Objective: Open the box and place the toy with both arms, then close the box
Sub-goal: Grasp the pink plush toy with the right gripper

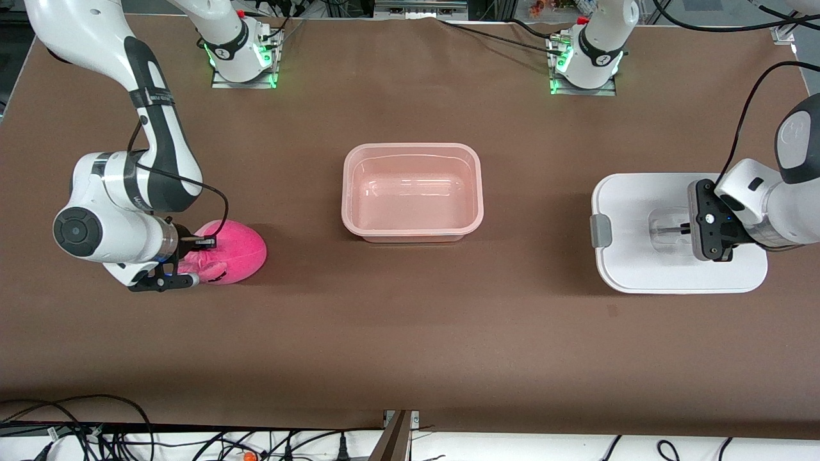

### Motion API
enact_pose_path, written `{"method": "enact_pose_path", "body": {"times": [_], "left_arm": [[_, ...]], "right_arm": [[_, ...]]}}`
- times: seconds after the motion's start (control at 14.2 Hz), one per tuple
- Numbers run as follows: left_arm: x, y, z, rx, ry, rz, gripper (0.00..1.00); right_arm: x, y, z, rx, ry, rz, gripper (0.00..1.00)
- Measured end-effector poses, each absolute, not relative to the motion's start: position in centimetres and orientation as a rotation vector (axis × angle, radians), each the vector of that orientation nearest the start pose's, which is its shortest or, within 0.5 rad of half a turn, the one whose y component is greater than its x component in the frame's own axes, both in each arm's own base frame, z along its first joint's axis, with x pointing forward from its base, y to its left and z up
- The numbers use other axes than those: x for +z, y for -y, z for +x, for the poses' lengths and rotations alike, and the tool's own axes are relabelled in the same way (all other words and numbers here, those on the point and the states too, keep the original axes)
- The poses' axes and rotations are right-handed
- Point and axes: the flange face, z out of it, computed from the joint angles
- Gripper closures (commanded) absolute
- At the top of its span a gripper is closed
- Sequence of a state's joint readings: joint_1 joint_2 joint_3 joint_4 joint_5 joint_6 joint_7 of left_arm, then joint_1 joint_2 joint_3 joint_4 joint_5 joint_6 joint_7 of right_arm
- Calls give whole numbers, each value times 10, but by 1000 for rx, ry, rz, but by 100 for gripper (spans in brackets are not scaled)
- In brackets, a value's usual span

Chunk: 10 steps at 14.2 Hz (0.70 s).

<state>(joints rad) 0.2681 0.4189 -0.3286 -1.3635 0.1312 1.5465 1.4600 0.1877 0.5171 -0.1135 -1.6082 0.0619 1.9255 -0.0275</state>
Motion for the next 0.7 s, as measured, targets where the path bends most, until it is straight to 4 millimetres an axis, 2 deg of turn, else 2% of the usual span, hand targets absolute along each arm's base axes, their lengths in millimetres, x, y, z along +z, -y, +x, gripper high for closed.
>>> {"method": "enact_pose_path", "body": {"times": [0.21, 0.35, 0.49, 0.7], "left_arm": [[474, -11, 655, 266, -2252, -2372, 100], [474, -11, 655, 266, -2252, -2372, 100], [474, -11, 655, 266, -2252, -2372, 100], [474, -12, 655, 266, -2251, -2373, 100]], "right_arm": [[329, -66, 666, 277, 146, -3129, 100], [347, -76, 667, 308, 178, -3121, 100], [371, -100, 665, 355, 246, -3100, 100], [404, -152, 657, 368, 387, -3056, 100]]}}
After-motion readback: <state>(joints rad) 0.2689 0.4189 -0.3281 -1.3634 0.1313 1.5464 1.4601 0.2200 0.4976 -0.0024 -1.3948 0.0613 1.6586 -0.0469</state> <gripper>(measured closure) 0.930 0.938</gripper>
